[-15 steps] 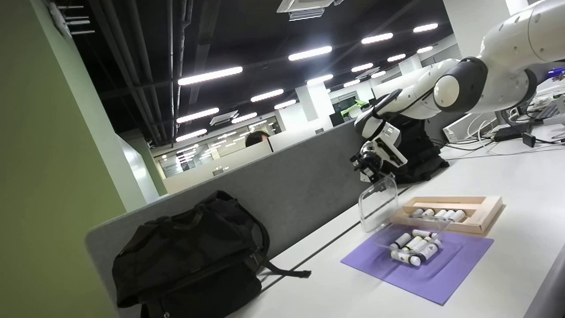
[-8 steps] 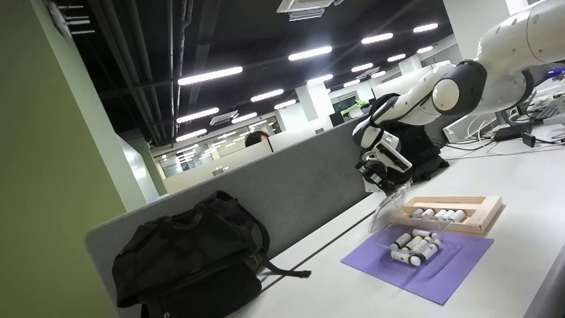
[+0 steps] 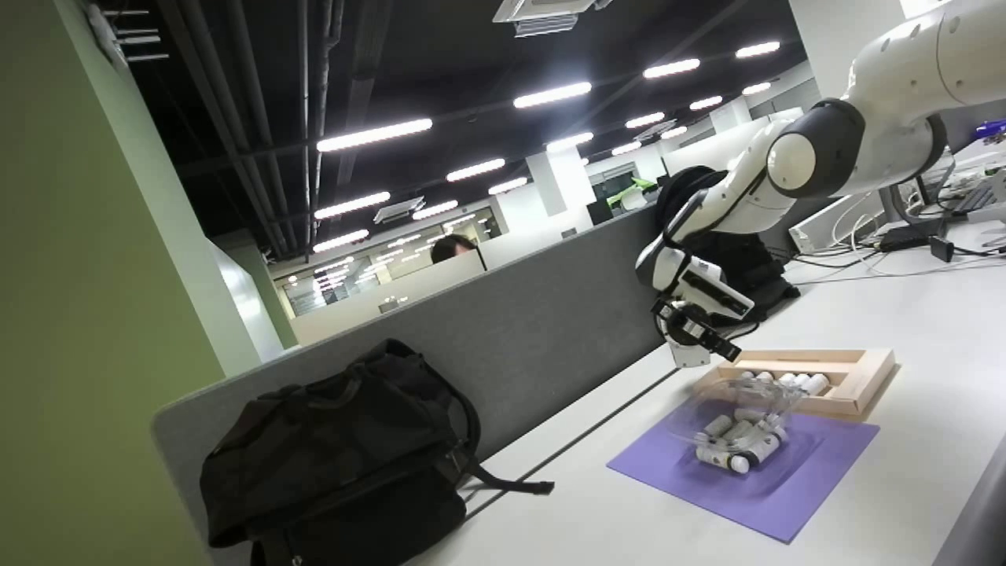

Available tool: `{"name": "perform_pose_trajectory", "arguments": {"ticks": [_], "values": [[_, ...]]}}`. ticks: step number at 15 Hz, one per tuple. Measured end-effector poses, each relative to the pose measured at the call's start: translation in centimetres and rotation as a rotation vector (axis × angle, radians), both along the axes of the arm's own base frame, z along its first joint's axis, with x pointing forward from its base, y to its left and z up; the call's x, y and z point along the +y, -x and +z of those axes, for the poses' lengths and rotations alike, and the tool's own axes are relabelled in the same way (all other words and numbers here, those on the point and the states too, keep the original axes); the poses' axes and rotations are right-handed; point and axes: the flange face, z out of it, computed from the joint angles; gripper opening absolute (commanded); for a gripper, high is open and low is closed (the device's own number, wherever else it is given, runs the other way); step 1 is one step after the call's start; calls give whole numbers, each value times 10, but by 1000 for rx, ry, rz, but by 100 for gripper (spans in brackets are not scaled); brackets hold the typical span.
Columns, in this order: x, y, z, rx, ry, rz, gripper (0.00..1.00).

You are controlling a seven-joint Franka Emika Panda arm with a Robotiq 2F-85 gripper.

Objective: Close the lid on the clear container

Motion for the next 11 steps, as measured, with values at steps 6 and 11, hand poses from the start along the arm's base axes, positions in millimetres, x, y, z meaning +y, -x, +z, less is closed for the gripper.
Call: {"name": "perform_pose_trajectory", "arguments": {"ticks": [6, 11], "values": [[-11, -20, 69, -137, 45, -1, 100], [-32, -44, 196, -359, 167, 8, 100]]}}
